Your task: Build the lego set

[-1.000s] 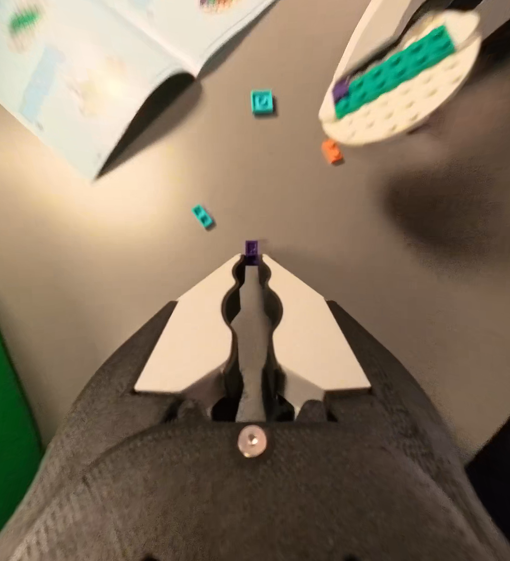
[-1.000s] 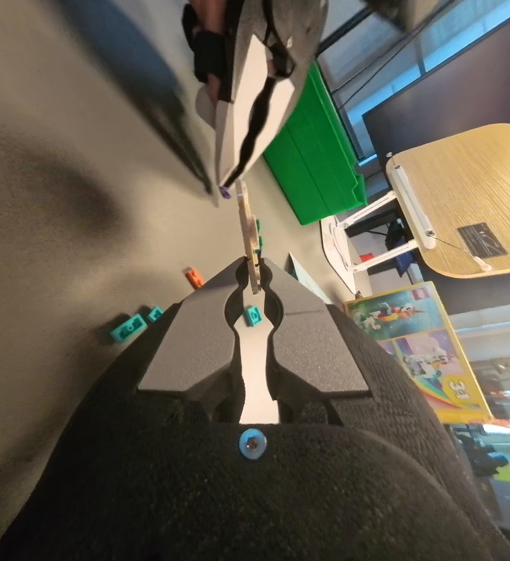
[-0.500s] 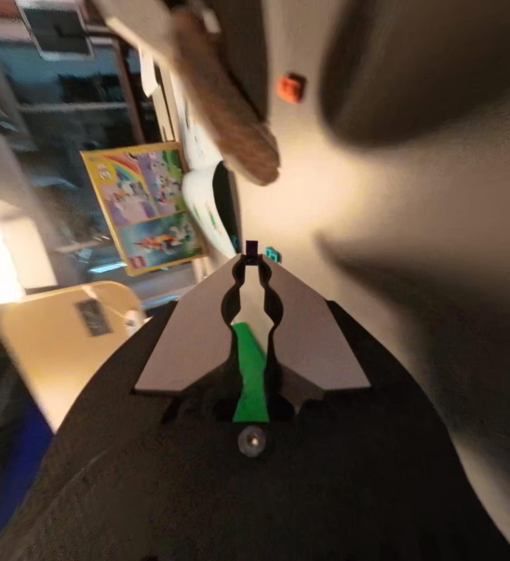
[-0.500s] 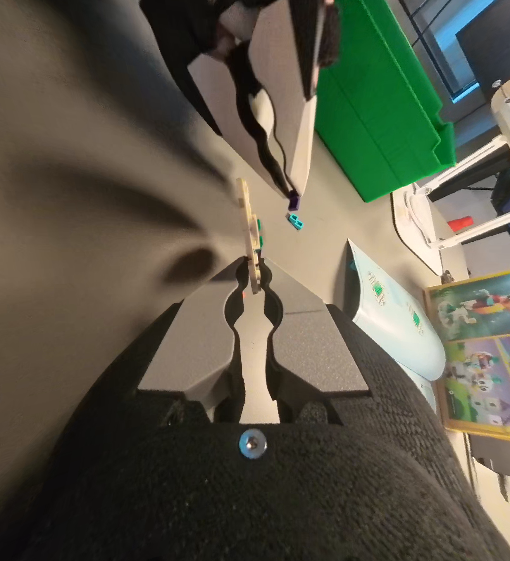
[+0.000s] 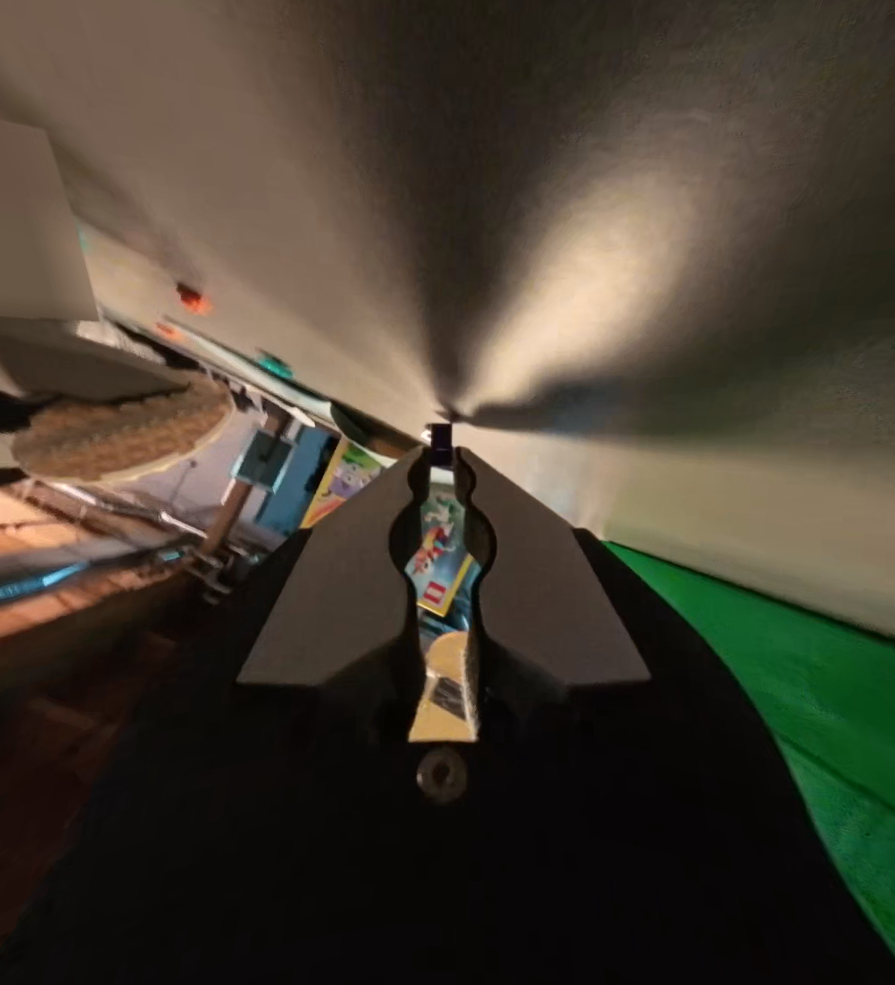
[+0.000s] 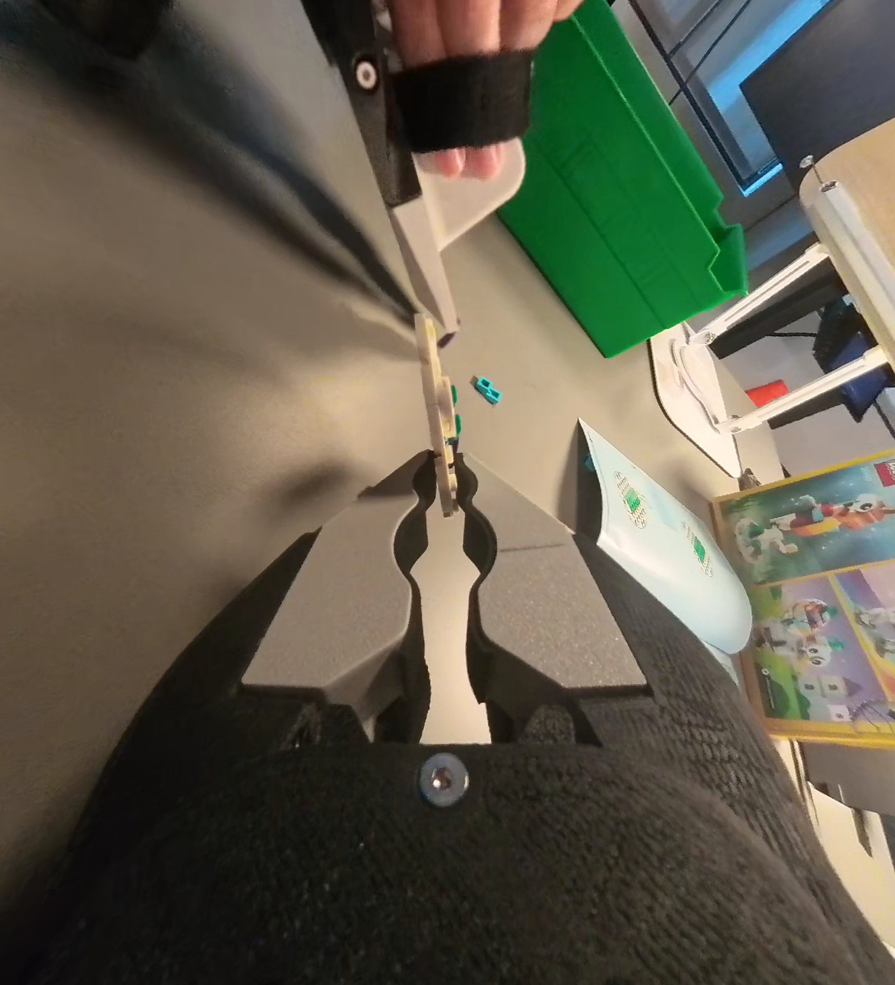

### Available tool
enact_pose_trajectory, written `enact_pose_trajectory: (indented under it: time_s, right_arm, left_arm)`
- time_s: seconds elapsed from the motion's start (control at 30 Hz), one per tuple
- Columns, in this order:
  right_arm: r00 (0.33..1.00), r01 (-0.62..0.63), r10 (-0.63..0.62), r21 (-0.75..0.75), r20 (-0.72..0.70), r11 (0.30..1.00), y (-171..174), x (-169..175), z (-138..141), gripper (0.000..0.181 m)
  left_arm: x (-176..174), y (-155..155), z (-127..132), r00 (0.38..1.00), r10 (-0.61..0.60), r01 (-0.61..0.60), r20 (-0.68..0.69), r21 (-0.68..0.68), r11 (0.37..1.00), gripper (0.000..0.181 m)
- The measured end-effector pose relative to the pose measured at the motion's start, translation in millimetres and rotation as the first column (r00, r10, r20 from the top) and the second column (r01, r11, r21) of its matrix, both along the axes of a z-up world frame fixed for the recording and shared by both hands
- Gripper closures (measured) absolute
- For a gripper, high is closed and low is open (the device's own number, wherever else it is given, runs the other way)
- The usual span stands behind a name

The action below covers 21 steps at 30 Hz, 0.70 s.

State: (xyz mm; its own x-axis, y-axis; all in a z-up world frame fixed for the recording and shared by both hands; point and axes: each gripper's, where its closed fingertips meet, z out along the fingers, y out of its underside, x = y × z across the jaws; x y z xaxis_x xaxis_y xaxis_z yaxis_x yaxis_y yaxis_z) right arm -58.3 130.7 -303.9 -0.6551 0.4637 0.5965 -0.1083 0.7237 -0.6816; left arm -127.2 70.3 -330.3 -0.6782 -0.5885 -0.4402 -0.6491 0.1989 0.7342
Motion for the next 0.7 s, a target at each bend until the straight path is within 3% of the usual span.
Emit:
enact_pose_trajectory:
  time_s: [0.3, 0.5, 0.6, 0.67, 0.7]
  right_arm:
    - [1.0, 0.015, -0.015, -0.02, -0.008, 1.0, 5.7, -1.2, 3.5, 0.177]
    - [1.0, 0.017, -0.017, -0.02, -0.008, 1.0, 7.6, -1.5, 3.3, 0.177]
    - [1.0, 0.016, -0.016, -0.017, -0.011, 1.0, 7.8, -1.2, 3.0, 0.177]
    - [1.0, 0.015, -0.015, -0.017, -0.018, 1.0, 8.1, -0.9, 3.8, 0.177]
    - [1.0, 0.014, -0.015, -0.018, -0.023, 1.0, 8.3, -0.8, 4.5, 0.177]
  left_arm:
    - [11.8, -3.2, -3.8, 0.992, -0.122, 0.122, 0.015, -0.252, 0.96, 0.175]
    - [16.5, -5.7, -9.5, 0.99, -0.137, 0.139, 0.028, -0.32, 0.937, 0.178]
    - [11.9, -7.9, -4.3, 0.997, -0.045, 0.06, 0.055, -0.316, 0.947, 0.164]
    - [4.7, -14.7, 3.2, 0.987, 0.094, -0.051, 0.131, -0.299, 0.953, 0.161]
    - [2.4, -19.5, 6.6, 0.953, 0.206, -0.137, 0.223, -0.292, 0.947, 0.161]
